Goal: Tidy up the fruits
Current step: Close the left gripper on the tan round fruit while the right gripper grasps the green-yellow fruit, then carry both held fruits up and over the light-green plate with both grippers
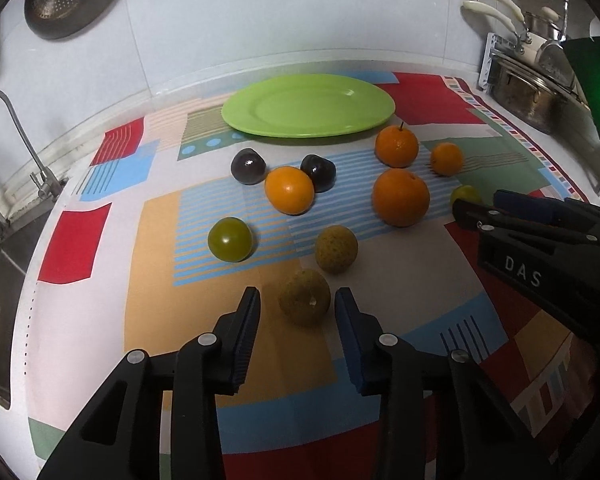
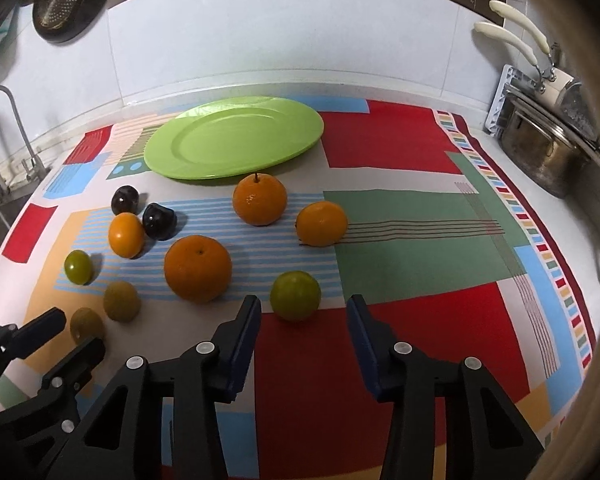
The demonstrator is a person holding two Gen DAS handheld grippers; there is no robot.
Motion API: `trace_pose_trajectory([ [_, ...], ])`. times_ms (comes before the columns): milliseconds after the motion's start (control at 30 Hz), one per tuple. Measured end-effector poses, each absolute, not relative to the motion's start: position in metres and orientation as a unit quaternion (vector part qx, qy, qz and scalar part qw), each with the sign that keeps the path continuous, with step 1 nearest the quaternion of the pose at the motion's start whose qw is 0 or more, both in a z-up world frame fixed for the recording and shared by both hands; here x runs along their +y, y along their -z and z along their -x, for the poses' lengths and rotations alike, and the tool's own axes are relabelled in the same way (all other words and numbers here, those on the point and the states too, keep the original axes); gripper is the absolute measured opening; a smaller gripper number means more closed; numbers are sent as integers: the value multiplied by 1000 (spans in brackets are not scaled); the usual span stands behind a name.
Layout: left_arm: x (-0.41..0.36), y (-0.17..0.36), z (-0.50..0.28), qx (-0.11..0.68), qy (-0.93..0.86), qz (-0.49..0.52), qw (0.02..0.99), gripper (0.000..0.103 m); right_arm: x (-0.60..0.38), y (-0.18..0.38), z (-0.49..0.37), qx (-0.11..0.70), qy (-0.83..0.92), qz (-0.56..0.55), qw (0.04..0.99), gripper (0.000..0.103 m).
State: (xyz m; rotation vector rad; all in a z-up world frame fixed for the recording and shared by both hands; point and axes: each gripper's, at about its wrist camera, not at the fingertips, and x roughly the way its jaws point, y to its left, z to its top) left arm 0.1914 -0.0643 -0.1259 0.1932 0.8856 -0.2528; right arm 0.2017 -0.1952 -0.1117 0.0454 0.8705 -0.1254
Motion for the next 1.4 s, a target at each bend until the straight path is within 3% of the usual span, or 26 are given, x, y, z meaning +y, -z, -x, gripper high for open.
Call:
trace_pose_trajectory([
  [433,-63,128,-197,437,126,-85,886,28,-192,119,-218,431,51,-13,901,30],
  [933,-54,96,-184,400,150,-75,901,28,-183,103,-192,422,32,-17,906,30],
  [1400,-34,28,-186,343,178,-63,920,28,-165,34,-167,364,14,-16,931,30],
])
